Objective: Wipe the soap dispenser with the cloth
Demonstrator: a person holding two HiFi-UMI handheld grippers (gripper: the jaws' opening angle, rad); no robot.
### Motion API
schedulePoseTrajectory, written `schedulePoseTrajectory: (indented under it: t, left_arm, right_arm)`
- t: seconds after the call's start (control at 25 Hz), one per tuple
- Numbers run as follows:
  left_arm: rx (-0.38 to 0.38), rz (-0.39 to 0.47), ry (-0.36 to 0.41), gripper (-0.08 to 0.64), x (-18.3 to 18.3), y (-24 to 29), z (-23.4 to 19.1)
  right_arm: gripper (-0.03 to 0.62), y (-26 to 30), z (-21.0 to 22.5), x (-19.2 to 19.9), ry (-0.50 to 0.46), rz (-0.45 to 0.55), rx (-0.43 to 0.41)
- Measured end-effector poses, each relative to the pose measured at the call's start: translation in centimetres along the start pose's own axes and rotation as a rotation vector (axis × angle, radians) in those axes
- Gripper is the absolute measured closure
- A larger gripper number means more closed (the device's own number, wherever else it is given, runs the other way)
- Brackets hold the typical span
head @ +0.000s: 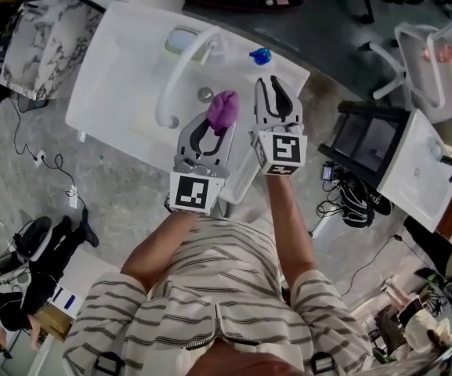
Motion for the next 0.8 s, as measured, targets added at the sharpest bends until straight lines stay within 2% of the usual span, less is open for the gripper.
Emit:
schedulePoseTrajectory:
  t: [0.24,0.8]
  left_arm:
    - [-0.014,-0.007,-0.021,0.443,0.4,0.3,-0.4]
    - [-0.026,-0.024,-0.035,0.443,1.0,0.5,-1.2]
  right_arm:
    - [0.457,2.4,0.5,0.7,-0.013,-0.02,0.02]
    - [0.43,6.0,0.4,1.4,-0.047,-0.071,0.084]
Point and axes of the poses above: the fingertips, and each gripper's own axes: y forward along the fingers, z to its right, x out of its underside, the point moved 8 cm from there along -y, backward along the fingers, and after that the axes turned 6 degrees about x, right-handed, at the moved point
